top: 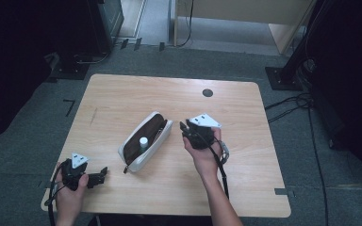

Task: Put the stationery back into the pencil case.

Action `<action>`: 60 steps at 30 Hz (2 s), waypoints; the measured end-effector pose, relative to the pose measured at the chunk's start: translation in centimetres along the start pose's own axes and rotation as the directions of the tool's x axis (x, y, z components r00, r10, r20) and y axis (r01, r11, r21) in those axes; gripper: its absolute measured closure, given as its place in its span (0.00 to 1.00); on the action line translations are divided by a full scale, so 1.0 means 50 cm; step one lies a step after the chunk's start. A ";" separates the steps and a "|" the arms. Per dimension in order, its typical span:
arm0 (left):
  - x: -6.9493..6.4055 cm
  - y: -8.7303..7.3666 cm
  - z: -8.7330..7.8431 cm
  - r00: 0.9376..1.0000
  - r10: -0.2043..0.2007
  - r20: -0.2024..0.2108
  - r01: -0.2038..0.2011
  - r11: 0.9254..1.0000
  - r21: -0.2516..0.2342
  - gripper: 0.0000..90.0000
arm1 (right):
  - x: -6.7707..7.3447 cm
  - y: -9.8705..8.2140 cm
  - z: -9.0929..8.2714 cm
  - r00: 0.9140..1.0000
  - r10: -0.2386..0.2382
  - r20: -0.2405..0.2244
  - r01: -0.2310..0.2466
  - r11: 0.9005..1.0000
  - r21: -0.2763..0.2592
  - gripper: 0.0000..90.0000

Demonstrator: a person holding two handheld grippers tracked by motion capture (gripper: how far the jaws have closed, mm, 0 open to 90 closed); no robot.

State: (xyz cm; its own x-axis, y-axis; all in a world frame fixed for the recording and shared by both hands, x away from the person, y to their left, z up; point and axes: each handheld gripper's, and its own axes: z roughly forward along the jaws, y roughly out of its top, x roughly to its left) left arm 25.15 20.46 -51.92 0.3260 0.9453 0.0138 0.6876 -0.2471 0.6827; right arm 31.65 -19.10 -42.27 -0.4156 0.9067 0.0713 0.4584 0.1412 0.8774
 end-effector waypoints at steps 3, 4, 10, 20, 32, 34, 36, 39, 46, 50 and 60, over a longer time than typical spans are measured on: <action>0.000 0.000 0.000 1.000 0.001 0.000 -0.001 1.000 0.001 0.00 | -0.032 -0.020 0.003 0.999 0.008 0.032 -0.009 1.000 0.019 0.80; 0.000 0.000 0.000 1.000 0.001 0.000 -0.001 1.000 0.001 0.00 | -0.041 -0.027 0.005 0.999 0.013 0.041 -0.014 0.999 0.029 0.80; 0.000 0.000 0.000 1.000 0.001 0.000 -0.001 1.000 0.002 0.00 | -0.089 -0.083 0.030 0.996 0.028 0.086 -0.037 0.994 0.105 0.79; 0.000 0.000 0.000 1.000 0.001 0.000 -0.001 1.000 0.001 0.00 | -0.122 -0.144 0.060 0.993 0.048 0.106 -0.070 0.974 0.215 0.76; 0.000 0.000 0.000 1.000 0.002 0.000 -0.002 1.000 0.002 0.00 | -0.120 -0.166 0.059 0.994 0.040 0.099 -0.063 0.969 0.239 0.84; 0.000 0.000 0.000 1.000 0.002 0.000 -0.002 1.000 0.001 0.00 | -0.118 -0.168 0.056 0.995 0.035 0.097 -0.057 0.970 0.237 0.84; 0.000 0.000 0.000 1.000 0.002 0.000 -0.002 1.000 0.001 0.00 | -0.115 -0.171 0.051 0.995 0.040 0.092 -0.061 0.970 0.237 0.84; 0.000 0.000 0.000 1.000 0.002 0.000 -0.002 1.000 0.001 0.00 | -0.111 -0.177 0.040 0.996 0.045 0.083 -0.064 0.970 0.237 0.84; 0.000 0.000 0.000 1.000 0.002 0.000 -0.002 1.000 0.001 0.00 | -0.098 -0.199 0.005 0.995 0.073 0.071 -0.087 0.969 0.232 0.84; 0.000 0.000 0.000 1.000 0.002 -0.001 -0.002 1.000 0.001 0.00 | -0.090 -0.209 -0.011 0.995 0.084 0.062 -0.096 0.968 0.230 0.84; 0.000 0.000 0.000 1.000 0.002 0.000 -0.002 1.000 0.001 0.00 | -0.048 -0.221 -0.039 0.995 0.097 0.036 -0.102 0.968 0.230 0.81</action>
State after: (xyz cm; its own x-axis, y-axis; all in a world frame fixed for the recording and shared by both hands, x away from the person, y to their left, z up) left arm 25.15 20.48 -51.92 0.3272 0.9448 0.0154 0.6877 -0.2493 0.6818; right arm 26.05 -23.60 -51.20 -0.3409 0.9299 0.1385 0.6666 0.1352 0.7330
